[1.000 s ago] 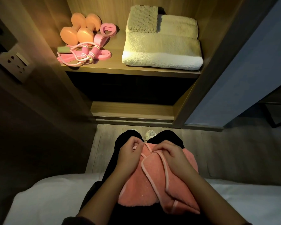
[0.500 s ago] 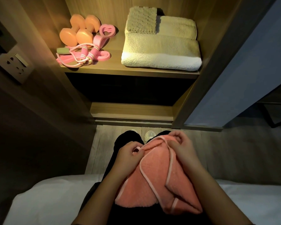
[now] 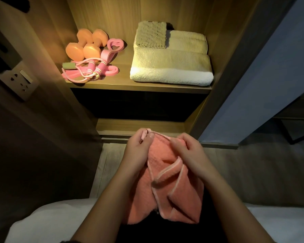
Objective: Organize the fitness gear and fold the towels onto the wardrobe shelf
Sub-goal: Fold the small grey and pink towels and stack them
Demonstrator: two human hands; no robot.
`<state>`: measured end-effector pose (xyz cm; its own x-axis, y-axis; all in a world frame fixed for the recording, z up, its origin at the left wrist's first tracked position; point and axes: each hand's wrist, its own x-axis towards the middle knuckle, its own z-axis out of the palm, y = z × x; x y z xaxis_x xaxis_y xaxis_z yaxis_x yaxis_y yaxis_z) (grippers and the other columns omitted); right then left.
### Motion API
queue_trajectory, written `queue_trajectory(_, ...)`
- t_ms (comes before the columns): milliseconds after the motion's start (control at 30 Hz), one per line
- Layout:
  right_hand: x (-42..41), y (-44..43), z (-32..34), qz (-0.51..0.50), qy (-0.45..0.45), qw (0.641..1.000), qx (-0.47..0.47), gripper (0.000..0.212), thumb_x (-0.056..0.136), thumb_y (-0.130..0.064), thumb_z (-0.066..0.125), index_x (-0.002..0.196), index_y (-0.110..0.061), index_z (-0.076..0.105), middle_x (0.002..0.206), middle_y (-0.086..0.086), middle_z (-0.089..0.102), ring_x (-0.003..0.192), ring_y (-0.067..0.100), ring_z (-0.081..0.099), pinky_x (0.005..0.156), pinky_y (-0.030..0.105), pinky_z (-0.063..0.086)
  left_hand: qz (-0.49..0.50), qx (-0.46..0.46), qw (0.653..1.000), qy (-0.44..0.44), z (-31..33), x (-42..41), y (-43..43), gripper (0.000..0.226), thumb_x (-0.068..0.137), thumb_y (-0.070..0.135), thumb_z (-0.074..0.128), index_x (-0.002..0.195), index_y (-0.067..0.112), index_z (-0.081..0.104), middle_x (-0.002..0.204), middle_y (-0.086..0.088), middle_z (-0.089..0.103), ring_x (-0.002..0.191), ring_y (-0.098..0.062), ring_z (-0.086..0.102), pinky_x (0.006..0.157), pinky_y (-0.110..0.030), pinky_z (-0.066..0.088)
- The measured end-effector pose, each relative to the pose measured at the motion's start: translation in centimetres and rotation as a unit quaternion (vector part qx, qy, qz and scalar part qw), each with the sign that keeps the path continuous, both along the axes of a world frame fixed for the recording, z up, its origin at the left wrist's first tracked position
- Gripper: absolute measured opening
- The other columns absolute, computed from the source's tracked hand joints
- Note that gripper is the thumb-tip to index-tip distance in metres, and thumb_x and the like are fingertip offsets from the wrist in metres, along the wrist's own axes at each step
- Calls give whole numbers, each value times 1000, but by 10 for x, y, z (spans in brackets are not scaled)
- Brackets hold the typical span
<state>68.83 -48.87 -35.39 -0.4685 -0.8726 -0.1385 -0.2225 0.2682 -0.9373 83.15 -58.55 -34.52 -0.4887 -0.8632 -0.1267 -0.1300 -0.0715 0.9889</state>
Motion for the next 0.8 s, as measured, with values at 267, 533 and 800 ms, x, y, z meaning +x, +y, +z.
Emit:
queue_trajectory(267,-32,-6,14,-36,172,979,103,27,78,-1,57,88,-25,62,83,-9,64,82,13,59,71,31,48,78,-46,995,35,36,9,-49,29,101,37,48,75,31,61,69,16,62,67,-3,60,62,-20,49)
queue_trajectory(533,-53,4,3,-175,192,957,131,25,84,-2,54,77,-26,62,73,-11,63,73,10,59,60,31,47,168,31,985,28,17,33,-61,25,99,42,51,90,24,65,87,1,62,81,-19,61,71,-37,47)
queue_trajectory(800,-61,6,11,-186,188,959,103,30,82,3,50,82,-25,61,78,-5,61,78,20,55,64,29,36,234,69,969,33,9,47,-63,25,101,38,48,87,23,63,82,3,59,80,-16,58,66,-32,43)
